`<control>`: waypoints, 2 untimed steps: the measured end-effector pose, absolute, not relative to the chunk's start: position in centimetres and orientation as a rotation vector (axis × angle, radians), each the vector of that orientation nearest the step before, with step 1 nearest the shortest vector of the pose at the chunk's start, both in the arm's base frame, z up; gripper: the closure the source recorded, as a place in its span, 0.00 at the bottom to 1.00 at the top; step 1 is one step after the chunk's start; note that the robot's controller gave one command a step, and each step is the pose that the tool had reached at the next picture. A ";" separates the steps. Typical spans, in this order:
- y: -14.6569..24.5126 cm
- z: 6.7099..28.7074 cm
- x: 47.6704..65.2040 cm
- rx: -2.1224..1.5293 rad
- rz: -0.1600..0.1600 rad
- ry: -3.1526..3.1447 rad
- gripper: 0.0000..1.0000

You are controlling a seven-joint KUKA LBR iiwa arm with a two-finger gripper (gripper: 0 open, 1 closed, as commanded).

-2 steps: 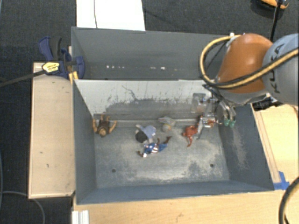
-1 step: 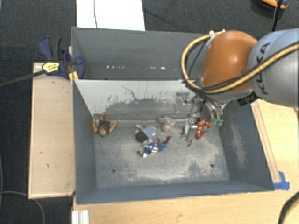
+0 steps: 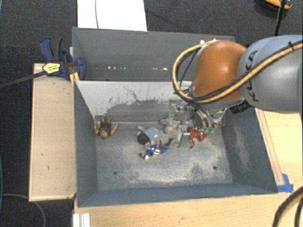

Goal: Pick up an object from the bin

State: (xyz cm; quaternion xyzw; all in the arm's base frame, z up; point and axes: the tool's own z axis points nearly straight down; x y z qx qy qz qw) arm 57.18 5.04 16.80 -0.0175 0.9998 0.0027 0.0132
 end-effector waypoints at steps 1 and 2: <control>4.8 10.3 57.3 0.164 0.004 3.110 0.00; 5.3 7.8 59.1 0.032 0.012 3.119 0.00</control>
Offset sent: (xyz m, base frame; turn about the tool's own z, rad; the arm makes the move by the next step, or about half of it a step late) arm 0.0186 0.0018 -0.0942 0.0576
